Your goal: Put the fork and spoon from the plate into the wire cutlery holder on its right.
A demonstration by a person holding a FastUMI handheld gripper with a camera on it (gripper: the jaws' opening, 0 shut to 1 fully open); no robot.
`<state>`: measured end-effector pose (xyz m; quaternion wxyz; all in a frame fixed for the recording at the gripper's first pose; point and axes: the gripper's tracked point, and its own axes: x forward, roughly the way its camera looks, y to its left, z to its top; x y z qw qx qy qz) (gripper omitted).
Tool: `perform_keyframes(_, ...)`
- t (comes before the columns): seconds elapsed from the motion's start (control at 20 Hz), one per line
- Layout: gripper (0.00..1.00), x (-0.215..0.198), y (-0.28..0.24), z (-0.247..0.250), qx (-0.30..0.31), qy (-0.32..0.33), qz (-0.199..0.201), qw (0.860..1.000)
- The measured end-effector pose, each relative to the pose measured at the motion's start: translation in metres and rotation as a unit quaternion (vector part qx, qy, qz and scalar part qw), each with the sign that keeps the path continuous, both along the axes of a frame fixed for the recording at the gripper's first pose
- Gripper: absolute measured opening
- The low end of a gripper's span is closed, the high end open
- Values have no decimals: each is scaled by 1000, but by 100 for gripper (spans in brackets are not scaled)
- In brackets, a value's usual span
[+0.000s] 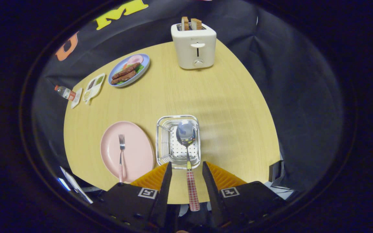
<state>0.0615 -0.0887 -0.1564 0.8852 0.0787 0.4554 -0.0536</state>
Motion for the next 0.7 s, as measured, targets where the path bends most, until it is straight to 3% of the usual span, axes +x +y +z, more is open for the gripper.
perform_keyframes(0.35,70,-7,10,12,-16,-38,7,999)
perform_keyframes(0.7,77,-12,114,20,-52,-135,73,987)
